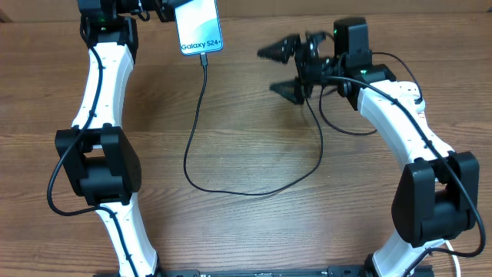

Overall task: Plug charger to phone and switch on socket
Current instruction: 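Open the right gripper and pull it away from the plugged phone, then lower the phone with the left gripper toward the table center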

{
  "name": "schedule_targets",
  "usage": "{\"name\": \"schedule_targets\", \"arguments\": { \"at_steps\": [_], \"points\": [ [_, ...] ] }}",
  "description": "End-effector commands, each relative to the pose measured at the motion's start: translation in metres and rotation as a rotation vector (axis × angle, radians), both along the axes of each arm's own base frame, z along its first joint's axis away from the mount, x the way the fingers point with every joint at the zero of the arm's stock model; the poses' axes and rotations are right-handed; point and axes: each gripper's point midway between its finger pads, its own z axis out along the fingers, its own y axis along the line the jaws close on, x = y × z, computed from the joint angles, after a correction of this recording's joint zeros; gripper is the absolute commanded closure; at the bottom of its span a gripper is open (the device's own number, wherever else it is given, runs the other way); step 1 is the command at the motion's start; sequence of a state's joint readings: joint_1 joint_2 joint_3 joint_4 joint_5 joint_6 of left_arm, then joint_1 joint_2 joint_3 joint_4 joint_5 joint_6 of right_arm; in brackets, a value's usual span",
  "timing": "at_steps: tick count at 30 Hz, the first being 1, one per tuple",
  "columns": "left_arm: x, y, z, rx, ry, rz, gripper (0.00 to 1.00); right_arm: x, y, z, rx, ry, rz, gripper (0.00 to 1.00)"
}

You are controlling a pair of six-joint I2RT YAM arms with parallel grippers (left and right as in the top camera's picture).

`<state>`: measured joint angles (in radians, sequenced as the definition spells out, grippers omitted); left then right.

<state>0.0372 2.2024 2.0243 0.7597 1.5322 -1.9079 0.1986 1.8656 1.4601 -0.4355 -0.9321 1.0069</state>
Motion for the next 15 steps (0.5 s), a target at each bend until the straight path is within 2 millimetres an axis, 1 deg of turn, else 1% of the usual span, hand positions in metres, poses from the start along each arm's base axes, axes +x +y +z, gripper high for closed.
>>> {"name": "schedule_targets", "arguments": {
  "at_steps": [1, 3, 5, 7, 8, 11, 12, 14, 15],
  "points": [
    [-0.004, -0.001, 0.014, -0.004, -0.054, 0.009, 0.95, 0.0, -0.024, -0.026, -0.206, -0.072, -0.028, 0.0],
    [-0.004, -0.001, 0.014, -0.001, -0.073, 0.006, 0.95, -0.009, -0.04, -0.044, -0.317, -0.014, -0.052, 0.0],
    [-0.005, -0.002, 0.013, 0.003, -0.094, 0.001, 0.96, -0.017, -0.056, -0.056, -0.419, 0.029, -0.083, 0.0],
    [-0.007, -0.004, 0.012, 0.009, -0.127, -0.009, 0.95, -0.025, -0.074, -0.06, -0.52, 0.06, -0.121, 0.0],
    [-0.008, -0.005, 0.011, 0.013, -0.135, -0.017, 0.96, -0.028, -0.08, -0.059, -0.558, 0.057, -0.133, 0.0],
    [-0.011, -0.011, 0.007, 0.021, -0.17, -0.037, 0.96, -0.034, -0.098, -0.044, -0.642, 0.032, -0.184, 0.0],
    [-0.013, -0.013, 0.005, 0.026, -0.19, -0.052, 0.96, -0.037, -0.104, -0.031, -0.665, 0.001, -0.212, 0.0],
    [-0.014, -0.017, 0.0, 0.03, -0.208, -0.066, 0.95, -0.04, -0.109, -0.011, -0.673, -0.055, -0.236, 0.0],
    [-0.013, -0.019, -0.007, 0.029, -0.188, -0.073, 0.96, -0.044, -0.111, 0.012, -0.666, -0.125, -0.248, 0.0]
  ]
}}
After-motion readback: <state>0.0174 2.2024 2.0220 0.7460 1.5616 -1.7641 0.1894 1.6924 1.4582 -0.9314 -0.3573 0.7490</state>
